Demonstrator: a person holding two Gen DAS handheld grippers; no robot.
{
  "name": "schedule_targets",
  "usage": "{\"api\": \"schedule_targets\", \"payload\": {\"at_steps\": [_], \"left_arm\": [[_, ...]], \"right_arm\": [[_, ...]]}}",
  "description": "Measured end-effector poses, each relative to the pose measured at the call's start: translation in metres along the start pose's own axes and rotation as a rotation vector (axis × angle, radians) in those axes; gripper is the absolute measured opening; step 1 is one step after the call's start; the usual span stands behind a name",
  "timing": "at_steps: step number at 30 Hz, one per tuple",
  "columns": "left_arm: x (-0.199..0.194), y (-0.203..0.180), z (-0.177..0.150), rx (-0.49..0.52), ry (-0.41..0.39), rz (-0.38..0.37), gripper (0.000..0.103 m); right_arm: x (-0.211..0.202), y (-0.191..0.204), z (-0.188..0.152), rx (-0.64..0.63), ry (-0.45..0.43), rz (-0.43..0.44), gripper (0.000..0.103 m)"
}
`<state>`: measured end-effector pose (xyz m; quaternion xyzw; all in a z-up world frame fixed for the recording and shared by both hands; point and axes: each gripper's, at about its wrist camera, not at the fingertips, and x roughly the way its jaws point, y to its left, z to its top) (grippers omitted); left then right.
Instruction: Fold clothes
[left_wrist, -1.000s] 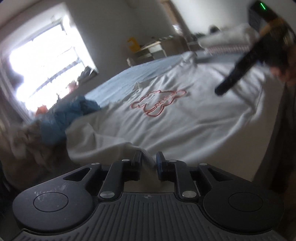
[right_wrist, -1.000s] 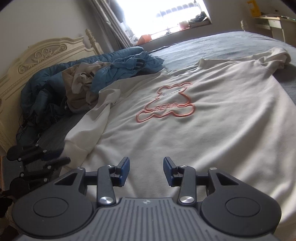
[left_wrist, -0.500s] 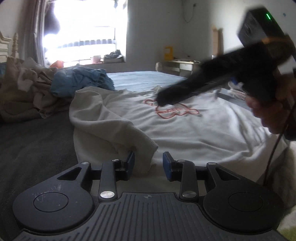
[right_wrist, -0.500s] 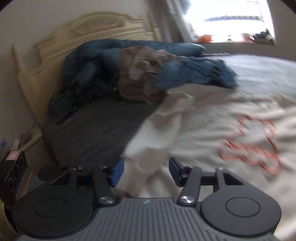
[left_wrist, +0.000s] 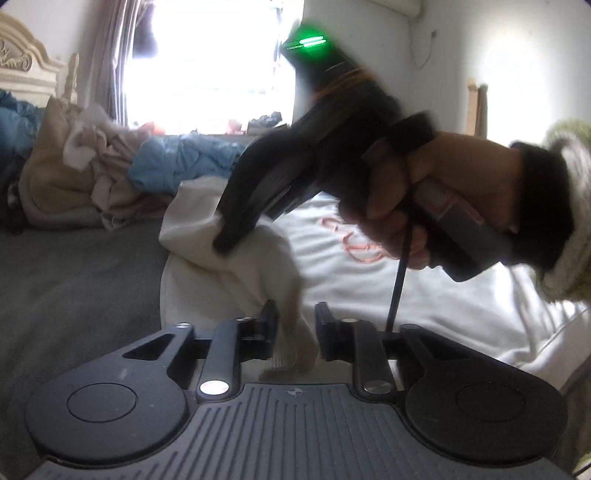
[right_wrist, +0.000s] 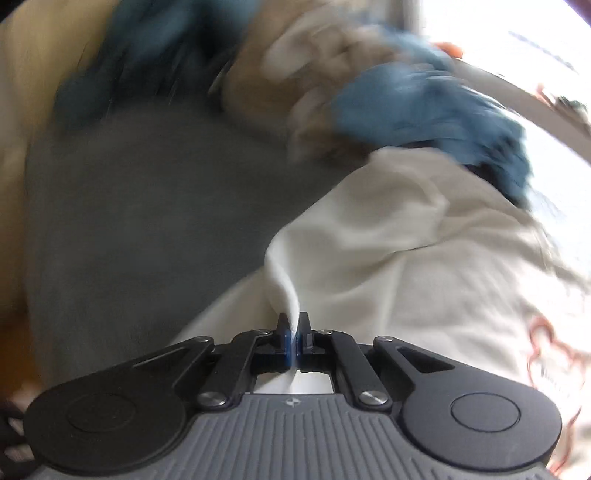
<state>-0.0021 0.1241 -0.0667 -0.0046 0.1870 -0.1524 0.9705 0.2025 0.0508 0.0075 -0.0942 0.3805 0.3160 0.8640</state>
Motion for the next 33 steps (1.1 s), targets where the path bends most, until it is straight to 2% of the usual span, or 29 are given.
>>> {"api": "schedule_targets", "payload": {"at_steps": [3, 4, 6, 7, 10, 13, 14, 16, 17, 18, 20, 21, 27, 29, 33], "left_arm": [[-0.007, -0.007, 0.005, 0.051, -0.037, -0.037, 0.018], [-0.007, -0.010, 0.006, 0.070, -0.039, -0.053, 0.019], [-0.005, -0.017, 0.007, 0.102, -0.032, -0.083, 0.019], [-0.003, -0.020, 0.007, 0.115, -0.025, -0.094, 0.020], [0.001, -0.027, 0.003, 0.133, 0.020, -0.107, 0.026], [0.003, -0.031, 0.002, 0.146, 0.053, -0.100, 0.037], [0.003, -0.032, 0.002, 0.149, 0.058, -0.096, 0.039], [0.003, -0.031, 0.002, 0.152, 0.065, -0.088, 0.041], [0.004, -0.031, 0.002, 0.149, 0.067, -0.081, 0.041], [0.004, -0.030, 0.001, 0.144, 0.070, -0.073, 0.041], [0.006, -0.028, 0.000, 0.128, 0.075, -0.063, 0.041], [0.006, -0.027, -0.001, 0.118, 0.079, -0.059, 0.041], [0.015, -0.017, -0.003, 0.073, 0.093, -0.021, 0.041], [0.016, -0.014, -0.005, 0.056, 0.097, -0.016, 0.041], [0.021, -0.010, -0.009, 0.028, 0.121, -0.011, 0.041]], "right_arm": [[-0.052, -0.049, -0.020, 0.294, -0.209, 0.117, 0.003], [-0.069, -0.070, -0.037, 0.418, -0.278, 0.160, 0.003], [-0.083, -0.105, -0.076, 0.645, -0.351, 0.210, 0.003], [-0.081, -0.122, -0.098, 0.753, -0.349, 0.238, 0.003], [-0.060, -0.161, -0.160, 1.064, -0.242, 0.253, 0.006], [-0.054, -0.175, -0.194, 1.212, -0.250, 0.340, 0.007], [-0.057, -0.175, -0.198, 1.210, -0.259, 0.349, 0.011], [-0.068, -0.171, -0.198, 1.159, -0.265, 0.341, 0.026], [-0.073, -0.170, -0.196, 1.127, -0.265, 0.337, 0.037], [-0.079, -0.167, -0.195, 1.088, -0.259, 0.323, 0.043], [-0.092, -0.161, -0.193, 1.011, -0.246, 0.295, 0.048], [-0.099, -0.157, -0.192, 0.973, -0.239, 0.282, 0.053], [-0.125, -0.134, -0.197, 0.824, -0.139, 0.250, 0.055], [-0.123, -0.127, -0.202, 0.809, -0.117, 0.254, 0.055], [-0.118, -0.127, -0.203, 0.845, -0.143, 0.231, 0.052]]}}
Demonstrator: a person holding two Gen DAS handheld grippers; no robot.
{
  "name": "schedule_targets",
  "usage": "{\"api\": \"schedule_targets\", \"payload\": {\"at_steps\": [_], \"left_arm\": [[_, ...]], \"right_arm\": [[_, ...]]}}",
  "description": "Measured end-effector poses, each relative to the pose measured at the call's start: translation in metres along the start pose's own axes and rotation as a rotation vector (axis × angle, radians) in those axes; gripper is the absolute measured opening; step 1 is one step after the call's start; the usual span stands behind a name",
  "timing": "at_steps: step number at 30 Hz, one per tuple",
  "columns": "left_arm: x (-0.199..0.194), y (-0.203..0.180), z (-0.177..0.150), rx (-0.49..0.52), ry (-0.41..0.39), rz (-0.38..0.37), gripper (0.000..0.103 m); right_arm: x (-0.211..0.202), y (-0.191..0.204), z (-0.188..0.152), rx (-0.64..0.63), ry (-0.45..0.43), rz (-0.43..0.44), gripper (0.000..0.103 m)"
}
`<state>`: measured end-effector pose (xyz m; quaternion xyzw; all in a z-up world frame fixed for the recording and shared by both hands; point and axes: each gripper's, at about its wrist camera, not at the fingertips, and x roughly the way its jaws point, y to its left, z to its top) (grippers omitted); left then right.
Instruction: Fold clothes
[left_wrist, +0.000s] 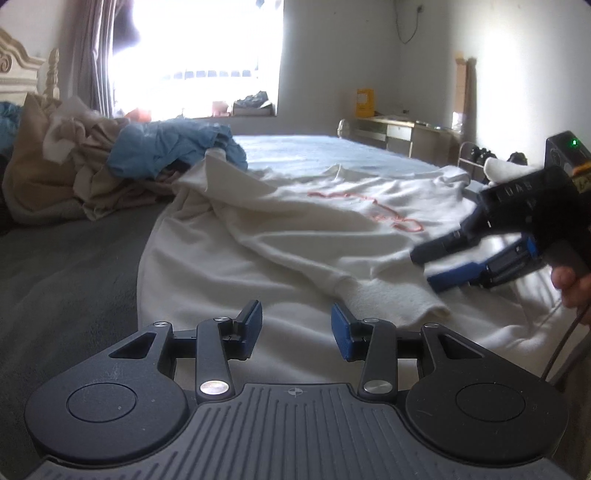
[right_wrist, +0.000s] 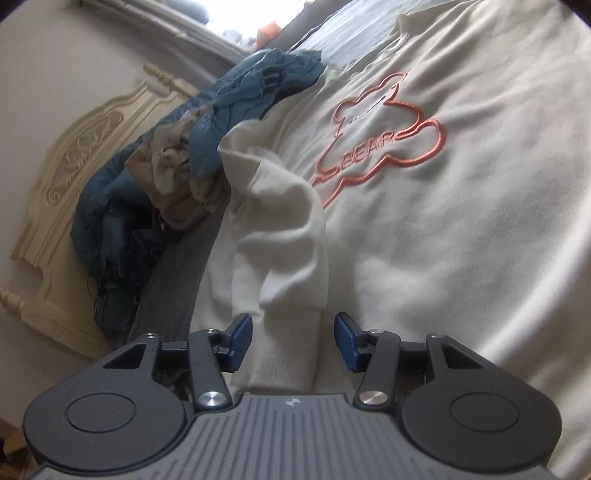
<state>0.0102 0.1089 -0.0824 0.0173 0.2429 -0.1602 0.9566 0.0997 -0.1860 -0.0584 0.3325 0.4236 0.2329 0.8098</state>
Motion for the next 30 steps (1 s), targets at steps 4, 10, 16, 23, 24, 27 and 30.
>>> {"api": "schedule_targets", "payload": {"at_steps": [4, 10, 16, 23, 24, 27, 30], "left_arm": [[0.003, 0.004, -0.005, -0.026, 0.017, -0.001, 0.041], [0.004, 0.009, -0.010, -0.056, 0.013, -0.013, 0.041], [0.003, 0.014, -0.011, -0.064, 0.012, -0.027, 0.041], [0.004, 0.019, -0.012, -0.080, 0.011, -0.049, 0.041], [0.004, 0.020, -0.012, -0.080, 0.011, -0.054, 0.041], [0.003, 0.025, -0.010, -0.088, 0.016, -0.072, 0.041], [0.000, 0.035, -0.002, -0.120, 0.019, -0.103, 0.041]], "right_arm": [[0.016, 0.006, 0.001, -0.001, 0.016, 0.011, 0.048], [0.030, 0.022, -0.006, -0.037, 0.050, 0.020, 0.009], [0.004, 0.081, 0.053, -0.110, -0.057, 0.228, 0.008], [-0.002, 0.179, 0.192, -0.237, -0.209, 0.341, 0.008], [0.003, 0.193, 0.209, -0.251, -0.225, 0.335, 0.008], [0.019, 0.230, 0.251, -0.286, -0.272, 0.321, 0.008], [0.034, 0.259, 0.282, -0.318, -0.298, 0.300, 0.008]]}}
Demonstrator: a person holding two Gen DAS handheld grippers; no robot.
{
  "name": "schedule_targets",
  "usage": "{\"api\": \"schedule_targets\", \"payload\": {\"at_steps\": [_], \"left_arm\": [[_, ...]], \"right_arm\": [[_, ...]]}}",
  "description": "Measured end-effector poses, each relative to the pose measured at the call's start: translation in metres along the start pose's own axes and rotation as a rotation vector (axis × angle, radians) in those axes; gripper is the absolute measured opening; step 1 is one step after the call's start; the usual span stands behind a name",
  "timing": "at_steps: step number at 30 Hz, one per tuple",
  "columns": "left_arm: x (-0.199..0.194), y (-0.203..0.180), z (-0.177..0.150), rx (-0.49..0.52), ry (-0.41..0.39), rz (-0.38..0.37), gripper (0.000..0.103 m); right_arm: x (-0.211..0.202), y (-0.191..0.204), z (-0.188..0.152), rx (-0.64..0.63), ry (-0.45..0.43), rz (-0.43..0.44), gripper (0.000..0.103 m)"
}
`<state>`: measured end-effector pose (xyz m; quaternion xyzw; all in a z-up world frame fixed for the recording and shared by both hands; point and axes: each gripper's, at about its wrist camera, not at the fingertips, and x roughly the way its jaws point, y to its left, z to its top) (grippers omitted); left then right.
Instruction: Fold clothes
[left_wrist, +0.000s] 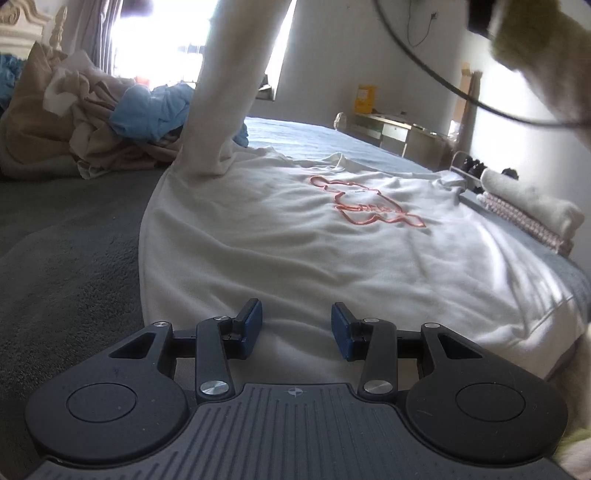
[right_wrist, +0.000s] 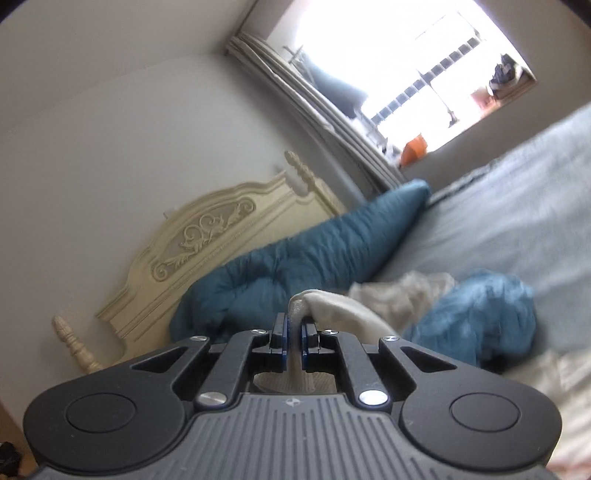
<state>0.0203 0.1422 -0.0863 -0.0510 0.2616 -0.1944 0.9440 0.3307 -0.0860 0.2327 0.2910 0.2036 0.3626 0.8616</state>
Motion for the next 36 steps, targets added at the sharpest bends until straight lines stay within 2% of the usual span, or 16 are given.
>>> {"api": "schedule_targets", "payload": {"at_steps": [4, 7, 12, 18, 19, 23, 24, 28, 32, 36], "left_arm": [[-0.001, 0.017, 0.022, -0.027, -0.045, -0.016, 0.043], [0.013, 0.030, 0.044, -0.010, -0.097, 0.045, 0.050], [0.063, 0.061, 0.086, 0.028, -0.191, 0.152, 0.063], [0.119, 0.100, 0.125, -0.070, -0.205, 0.141, 0.064], [0.120, 0.105, 0.124, -0.114, -0.209, 0.127, 0.061], [0.124, 0.123, 0.121, -0.291, -0.227, 0.080, 0.017], [0.121, 0.126, 0.117, -0.338, -0.239, 0.081, 0.011], [0.106, 0.131, 0.102, -0.493, -0.285, 0.083, 0.005], [0.100, 0.130, 0.090, -0.574, -0.302, 0.086, 0.003], [0.099, 0.131, 0.083, -0.612, -0.290, 0.108, 0.003]], "right_arm": [[0.036, 0.005, 0.024, 0.033, 0.009, -0.012, 0.008], [0.053, 0.006, 0.028, 0.043, 0.029, -0.010, 0.008], [0.071, 0.011, 0.020, 0.000, 0.065, 0.032, 0.008], [0.077, 0.021, 0.012, -0.066, 0.090, 0.124, 0.008], [0.080, 0.024, 0.011, -0.090, 0.096, 0.146, 0.008], [0.099, 0.039, 0.001, -0.185, 0.122, 0.228, 0.008], [0.106, 0.043, -0.003, -0.206, 0.128, 0.246, 0.008], [0.148, 0.053, -0.022, -0.262, 0.187, 0.326, 0.008], [0.198, 0.067, -0.049, -0.336, 0.280, 0.393, 0.008], [0.257, 0.085, -0.090, -0.453, 0.419, 0.482, 0.009]]}}
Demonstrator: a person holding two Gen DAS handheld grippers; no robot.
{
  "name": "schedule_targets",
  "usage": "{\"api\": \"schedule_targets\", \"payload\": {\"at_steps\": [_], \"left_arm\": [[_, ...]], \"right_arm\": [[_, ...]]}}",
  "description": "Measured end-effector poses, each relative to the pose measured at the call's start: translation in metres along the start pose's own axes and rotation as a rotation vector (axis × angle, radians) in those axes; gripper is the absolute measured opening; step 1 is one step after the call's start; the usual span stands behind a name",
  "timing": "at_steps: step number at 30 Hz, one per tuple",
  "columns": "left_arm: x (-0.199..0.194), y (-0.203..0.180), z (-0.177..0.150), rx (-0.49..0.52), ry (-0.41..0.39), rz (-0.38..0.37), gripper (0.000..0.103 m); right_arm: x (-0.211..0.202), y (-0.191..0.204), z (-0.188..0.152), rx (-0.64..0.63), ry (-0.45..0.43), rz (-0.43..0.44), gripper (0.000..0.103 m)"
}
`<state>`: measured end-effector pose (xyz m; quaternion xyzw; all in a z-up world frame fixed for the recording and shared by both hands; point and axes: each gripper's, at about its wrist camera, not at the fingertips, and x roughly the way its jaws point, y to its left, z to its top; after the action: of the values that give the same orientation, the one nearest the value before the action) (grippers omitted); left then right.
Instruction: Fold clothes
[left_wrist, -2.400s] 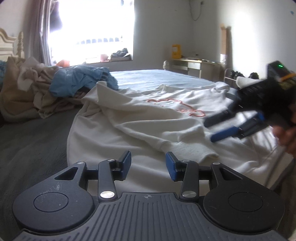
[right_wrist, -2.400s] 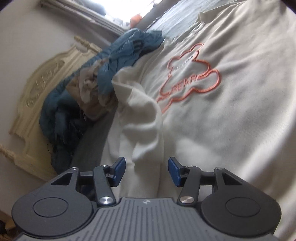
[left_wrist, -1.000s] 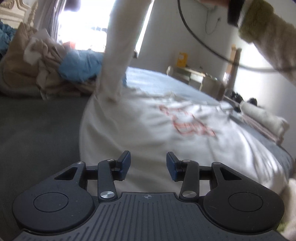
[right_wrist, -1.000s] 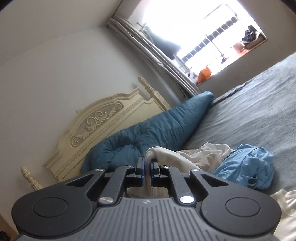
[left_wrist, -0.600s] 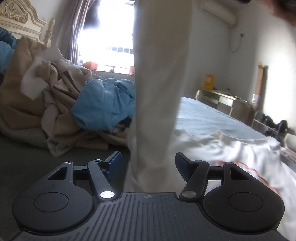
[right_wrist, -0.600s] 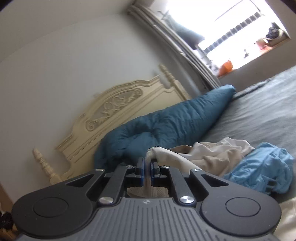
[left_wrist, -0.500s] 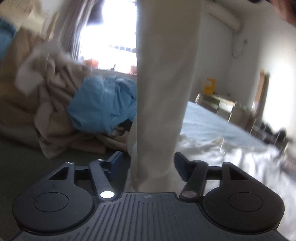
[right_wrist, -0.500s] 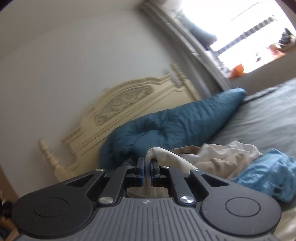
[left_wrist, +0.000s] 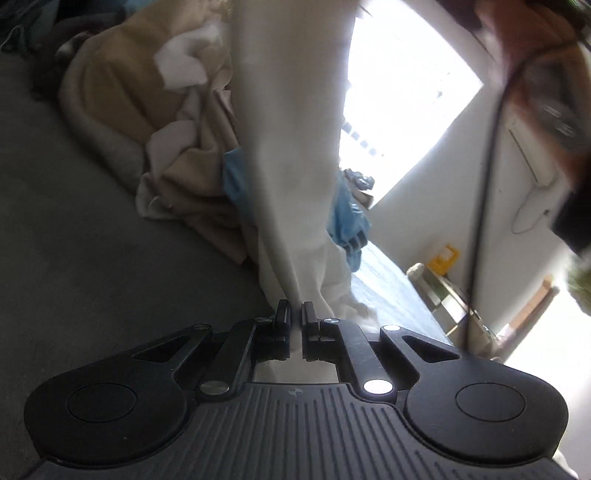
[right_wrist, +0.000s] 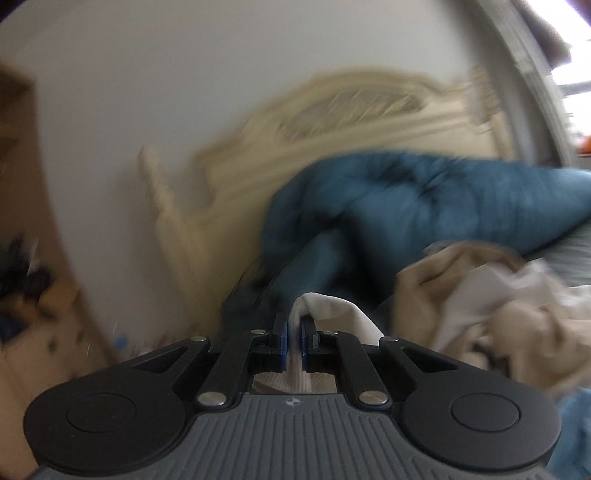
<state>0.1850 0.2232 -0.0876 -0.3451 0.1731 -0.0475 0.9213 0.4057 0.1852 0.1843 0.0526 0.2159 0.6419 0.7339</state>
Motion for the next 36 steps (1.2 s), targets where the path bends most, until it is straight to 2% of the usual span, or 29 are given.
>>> {"api": "schedule_targets", "payload": {"at_steps": [2, 3, 4, 5, 8, 10, 12, 16, 20, 23, 28, 35, 36], "left_arm": [[0.001, 0.004, -0.002, -0.002, 0.022, 0.021, 0.003], [0.003, 0.007, -0.004, -0.005, 0.039, 0.035, 0.003], [0.005, 0.011, -0.005, -0.019, 0.060, 0.042, 0.003], [0.007, 0.015, -0.006, -0.040, 0.084, 0.043, 0.003], [0.006, 0.022, -0.005, -0.080, 0.105, 0.033, 0.004], [0.004, 0.023, -0.006, -0.085, 0.105, 0.031, 0.004], [0.001, 0.024, -0.006, -0.085, 0.103, 0.031, 0.004], [-0.001, 0.028, -0.008, -0.110, 0.103, 0.034, 0.005], [0.007, 0.028, -0.008, -0.127, 0.101, 0.042, 0.007], [0.010, 0.028, -0.008, -0.138, 0.099, 0.046, 0.008], [0.010, 0.028, -0.008, -0.141, 0.101, 0.047, 0.008], [0.011, 0.030, -0.009, -0.148, 0.103, 0.039, 0.008], [0.011, 0.030, -0.009, -0.148, 0.104, 0.037, 0.008]], "right_arm": [[0.042, -0.009, -0.010, -0.026, 0.082, 0.038, 0.011], [0.066, -0.014, -0.017, -0.042, 0.138, 0.031, 0.019], [0.089, -0.020, -0.027, -0.057, 0.193, -0.020, 0.028], [0.112, -0.025, -0.036, -0.072, 0.248, -0.071, 0.041], [0.148, -0.029, -0.058, -0.135, 0.387, -0.213, 0.041], [0.140, -0.025, -0.058, -0.171, 0.379, -0.231, 0.040], [0.114, -0.019, -0.053, -0.188, 0.331, -0.237, 0.041], [0.065, -0.012, -0.047, -0.247, 0.284, -0.335, 0.041], [0.064, -0.009, -0.070, -0.346, 0.401, -0.421, 0.040], [0.092, -0.016, -0.099, -0.441, 0.536, -0.446, 0.040], [0.134, -0.035, -0.137, -0.596, 0.704, -0.473, 0.039], [0.151, -0.041, -0.159, -0.689, 0.814, -0.448, 0.039], [0.153, -0.041, -0.163, -0.716, 0.821, -0.472, 0.038]]}}
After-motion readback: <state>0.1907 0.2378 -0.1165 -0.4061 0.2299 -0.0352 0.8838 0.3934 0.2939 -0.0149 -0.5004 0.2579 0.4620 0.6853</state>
